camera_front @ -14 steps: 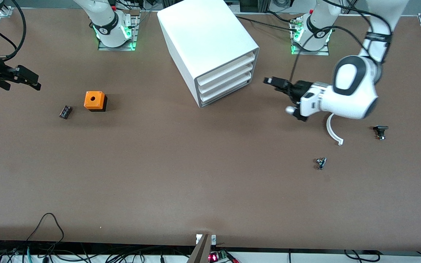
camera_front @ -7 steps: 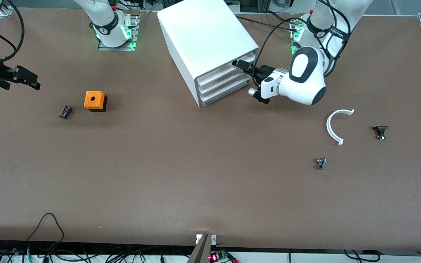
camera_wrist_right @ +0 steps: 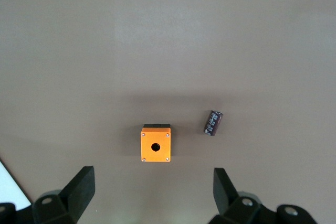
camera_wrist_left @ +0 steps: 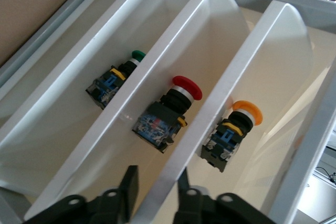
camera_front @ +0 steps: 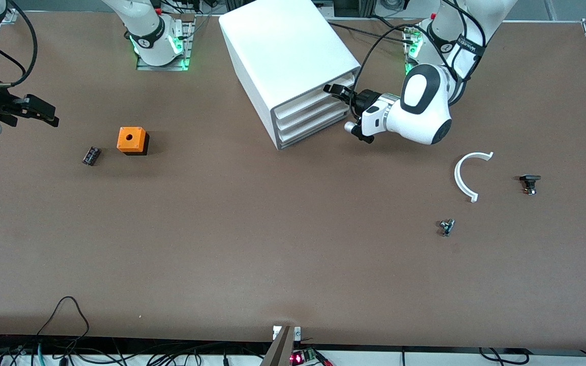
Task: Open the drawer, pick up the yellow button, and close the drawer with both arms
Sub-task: 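Close the left gripper on the drawer handle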
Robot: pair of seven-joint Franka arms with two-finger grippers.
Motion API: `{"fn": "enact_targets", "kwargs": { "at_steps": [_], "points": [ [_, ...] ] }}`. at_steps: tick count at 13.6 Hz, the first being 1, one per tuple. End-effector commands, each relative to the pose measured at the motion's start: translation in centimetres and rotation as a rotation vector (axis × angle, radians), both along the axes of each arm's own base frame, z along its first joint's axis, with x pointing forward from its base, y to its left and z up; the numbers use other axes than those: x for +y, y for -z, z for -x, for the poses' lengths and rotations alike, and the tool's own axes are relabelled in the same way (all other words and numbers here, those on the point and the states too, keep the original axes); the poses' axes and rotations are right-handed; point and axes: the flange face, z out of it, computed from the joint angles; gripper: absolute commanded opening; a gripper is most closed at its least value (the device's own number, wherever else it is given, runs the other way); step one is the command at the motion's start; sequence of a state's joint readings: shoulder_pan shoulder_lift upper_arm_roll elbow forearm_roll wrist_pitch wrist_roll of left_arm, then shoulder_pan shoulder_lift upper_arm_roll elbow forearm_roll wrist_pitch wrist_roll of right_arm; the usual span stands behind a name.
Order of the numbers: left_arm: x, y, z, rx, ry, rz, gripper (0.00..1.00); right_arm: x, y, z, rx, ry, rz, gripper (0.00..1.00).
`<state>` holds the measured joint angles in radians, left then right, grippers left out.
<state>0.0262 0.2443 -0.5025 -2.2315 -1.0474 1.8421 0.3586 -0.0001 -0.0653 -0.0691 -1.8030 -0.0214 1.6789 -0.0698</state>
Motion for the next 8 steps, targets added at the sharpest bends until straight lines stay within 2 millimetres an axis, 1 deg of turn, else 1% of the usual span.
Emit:
{"fn": "enact_targets", "kwargs": {
  "at_steps": [1, 2, 3, 5, 6, 7, 8],
  "points": [
    [3.2, -0.1, -2.3, -0.063, -0.099, -0.025, 0.0, -0.1, -0.9, 0.1, 0.001, 0.001, -0.02, 1.0],
    [4.2, -0.1, -3.2, -0.085, -0.137, -0.037, 0.0, -0.1, -0.9, 0.1, 0.001, 0.0, -0.022, 1.0],
    [6.4, -0.3, -4.8, -0.11, -0.193, -0.053, 0.0, -0.1, -0.8, 0.1, 0.001, 0.0, -0.027, 1.0],
    [9.4, -1.1, -7.9, -0.184, -0.294, -0.085, 0.0, 0.3, -1.0, -0.1, -0.004, -0.006, -0.026, 1.0],
    [10.2, -1.5, -9.1, -0.209, -0.322, -0.091, 0.0, 0.5, -0.4, -0.3, 0.005, 0.002, -0.028, 1.0],
    [10.4, -2.0, -9.8, -0.232, -0.342, -0.097, 0.0, 0.5, 0.8, -0.9, 0.025, 0.003, -0.032, 1.0],
    [10.6, -2.1, -10.1, -0.247, -0.356, -0.108, 0.65, 0.6, 1.1, -1.2, 0.022, 0.004, -0.053, 1.0]
  ]
}}
